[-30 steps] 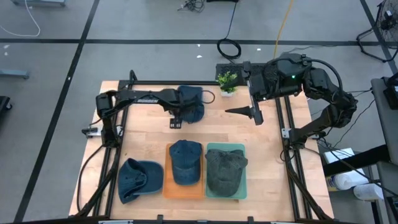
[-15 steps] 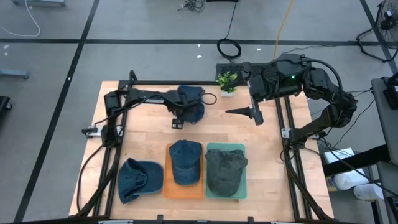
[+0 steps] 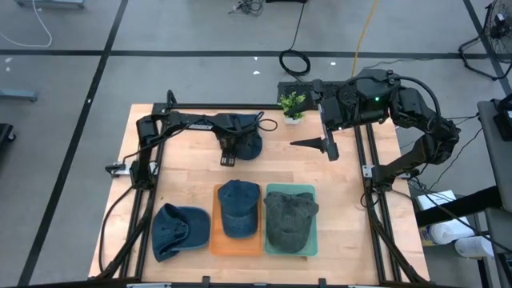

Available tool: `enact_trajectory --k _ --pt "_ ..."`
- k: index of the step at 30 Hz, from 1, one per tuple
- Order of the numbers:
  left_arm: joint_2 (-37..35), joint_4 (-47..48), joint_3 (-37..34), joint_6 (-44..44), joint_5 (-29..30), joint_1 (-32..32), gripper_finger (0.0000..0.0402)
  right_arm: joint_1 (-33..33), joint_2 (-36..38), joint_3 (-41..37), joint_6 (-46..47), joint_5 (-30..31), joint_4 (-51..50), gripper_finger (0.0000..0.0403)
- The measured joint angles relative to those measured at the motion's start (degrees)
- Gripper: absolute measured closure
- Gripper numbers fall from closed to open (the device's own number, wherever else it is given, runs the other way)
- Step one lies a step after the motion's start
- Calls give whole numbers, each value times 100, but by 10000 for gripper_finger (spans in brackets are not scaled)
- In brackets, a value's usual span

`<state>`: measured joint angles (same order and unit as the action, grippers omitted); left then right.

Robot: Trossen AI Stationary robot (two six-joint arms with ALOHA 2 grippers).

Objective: Pick & Place hat
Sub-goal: Put the top blue cap into the orange bin

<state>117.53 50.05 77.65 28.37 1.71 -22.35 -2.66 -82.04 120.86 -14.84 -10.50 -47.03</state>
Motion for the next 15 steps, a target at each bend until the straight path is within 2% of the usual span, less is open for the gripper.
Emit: enact_trajectory --k 3,4,9,12,15 --pt "-12 113 -6 -44 -47 -37 351 2 0 0 -102 5 3 69" --pt "-11 165 -6 -49 -139 -57 374 0 0 0 -107 6 10 69" --pt "-194 609 -23 -279 -597 -107 394 1 0 0 -108 13 175 69" --pt "-551 946 -76 -304 -1257 -142 396 0 19 0 -105 40 345 69" --pt "-1207 1224 -38 -345 -1788 -179 396 2 33 0 -62 536 580 69"
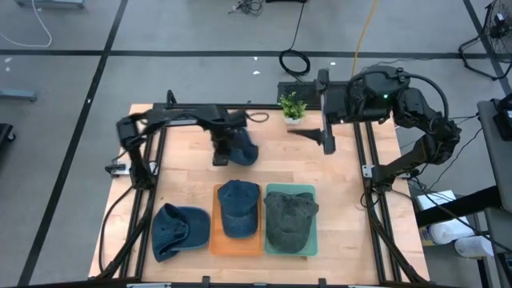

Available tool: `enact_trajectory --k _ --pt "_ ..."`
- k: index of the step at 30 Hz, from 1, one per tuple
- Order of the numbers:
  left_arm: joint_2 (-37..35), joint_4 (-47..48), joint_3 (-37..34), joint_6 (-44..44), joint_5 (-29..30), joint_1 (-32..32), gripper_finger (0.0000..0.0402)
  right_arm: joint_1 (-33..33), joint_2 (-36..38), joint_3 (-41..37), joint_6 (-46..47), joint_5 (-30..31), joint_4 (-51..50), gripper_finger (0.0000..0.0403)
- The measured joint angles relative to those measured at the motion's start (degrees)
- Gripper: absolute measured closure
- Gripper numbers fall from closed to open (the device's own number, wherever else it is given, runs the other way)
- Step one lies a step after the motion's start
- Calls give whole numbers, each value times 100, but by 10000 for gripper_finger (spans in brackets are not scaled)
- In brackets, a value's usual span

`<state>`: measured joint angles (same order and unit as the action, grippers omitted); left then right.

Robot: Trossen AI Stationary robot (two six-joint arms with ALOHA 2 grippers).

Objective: Pick & Place hat
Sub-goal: Put the top blue cap into the orange bin

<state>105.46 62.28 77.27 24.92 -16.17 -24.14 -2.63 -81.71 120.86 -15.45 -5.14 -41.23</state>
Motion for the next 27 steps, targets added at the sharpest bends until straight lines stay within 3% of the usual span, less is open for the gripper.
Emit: enact_trajectory --k 7,14,27 --pt "-1393 183 9 -217 222 -36 396 -2 19 0 241 835 -47 69" --pt "-2304 708 12 -569 -167 -140 396 -2 21 0 621 848 -112 69" --pt "-3212 968 87 -1276 -672 -114 396 0 -80 0 930 983 -718 67"
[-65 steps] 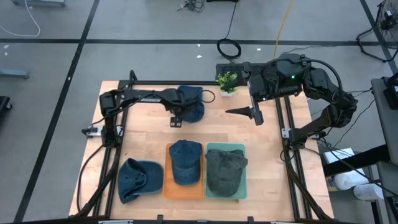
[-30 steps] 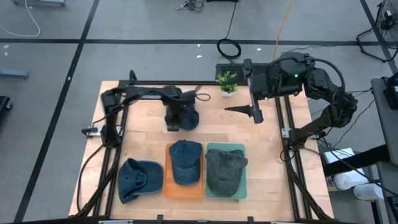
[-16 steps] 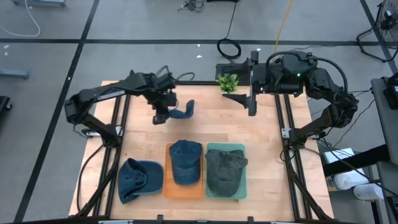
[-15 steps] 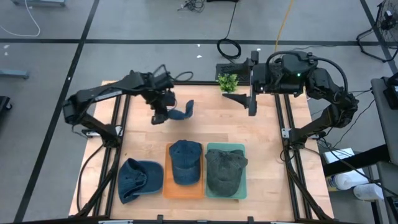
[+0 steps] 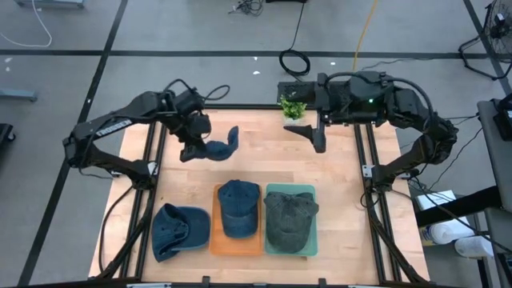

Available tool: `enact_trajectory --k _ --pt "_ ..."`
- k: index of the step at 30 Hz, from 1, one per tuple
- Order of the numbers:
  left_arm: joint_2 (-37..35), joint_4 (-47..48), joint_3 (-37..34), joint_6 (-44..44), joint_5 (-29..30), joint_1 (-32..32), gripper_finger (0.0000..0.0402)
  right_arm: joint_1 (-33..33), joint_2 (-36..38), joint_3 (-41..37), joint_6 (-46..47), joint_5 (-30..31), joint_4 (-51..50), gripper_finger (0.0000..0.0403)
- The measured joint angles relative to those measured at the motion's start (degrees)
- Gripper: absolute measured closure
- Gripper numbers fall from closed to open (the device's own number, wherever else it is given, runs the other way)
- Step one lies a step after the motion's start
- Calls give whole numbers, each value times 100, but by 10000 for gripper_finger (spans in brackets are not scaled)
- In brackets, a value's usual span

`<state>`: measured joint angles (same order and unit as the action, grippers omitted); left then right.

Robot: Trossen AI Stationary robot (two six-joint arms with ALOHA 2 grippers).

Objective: Pick & Place hat
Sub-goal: Put the top blue cap into the orange bin

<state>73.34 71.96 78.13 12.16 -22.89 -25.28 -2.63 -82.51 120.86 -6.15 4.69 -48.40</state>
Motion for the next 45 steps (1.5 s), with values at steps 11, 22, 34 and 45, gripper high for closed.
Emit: enact_trajectory --k 11,22,34,45 --pt "-14 74 1631 -780 -957 257 396 174 -353 -4 322 -2 51 26" --pt "-9 310 2299 -1992 -1507 808 396 649 -738 4 509 -24 706 16" --pt "448 -13 2301 -2512 -1602 1552 396 1047 -1145 -2 652 -45 750 16" --pt "832 -687 2297 -2680 -1948 1860 396 1215 -1391 5 692 -30 802 16"
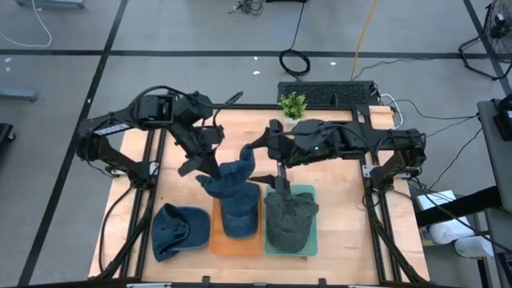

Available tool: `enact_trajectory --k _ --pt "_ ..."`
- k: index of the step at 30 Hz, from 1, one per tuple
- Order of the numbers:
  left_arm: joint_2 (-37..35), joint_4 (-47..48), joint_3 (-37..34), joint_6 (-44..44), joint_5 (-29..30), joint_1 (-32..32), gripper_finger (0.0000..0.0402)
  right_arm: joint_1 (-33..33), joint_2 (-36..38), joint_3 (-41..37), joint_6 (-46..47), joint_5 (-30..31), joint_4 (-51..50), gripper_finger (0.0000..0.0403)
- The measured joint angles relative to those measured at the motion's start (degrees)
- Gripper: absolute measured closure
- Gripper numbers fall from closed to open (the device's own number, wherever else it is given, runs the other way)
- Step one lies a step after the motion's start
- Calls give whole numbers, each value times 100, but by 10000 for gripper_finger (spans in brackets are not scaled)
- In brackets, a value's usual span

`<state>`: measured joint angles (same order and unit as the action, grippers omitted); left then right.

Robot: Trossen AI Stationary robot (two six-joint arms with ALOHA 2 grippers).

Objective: Pick & Place hat
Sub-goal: Put the top blue cap into the orange bin

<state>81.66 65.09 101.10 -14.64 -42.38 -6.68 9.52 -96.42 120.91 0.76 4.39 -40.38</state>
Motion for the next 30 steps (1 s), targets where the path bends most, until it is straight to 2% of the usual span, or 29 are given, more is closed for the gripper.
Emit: enact_trajectory --k 7,12,18,25,30 --pt "19 -792 4 -314 -611 326 396 -2 -9 -3 -233 3 -226 16" --pt "11 -1235 4 -462 -811 423 396 0 -16 -3 -275 -19 -185 16" --pt "-3 -1582 7 -463 -823 364 396 23 -13 -3 -126 -652 -105 29" --pt "-3 -1924 7 -434 -836 328 396 33 -13 -3 -186 -746 -51 107" --pt "-3 -1901 229 -191 -836 322 396 38 -13 -3 -220 -746 50 210"
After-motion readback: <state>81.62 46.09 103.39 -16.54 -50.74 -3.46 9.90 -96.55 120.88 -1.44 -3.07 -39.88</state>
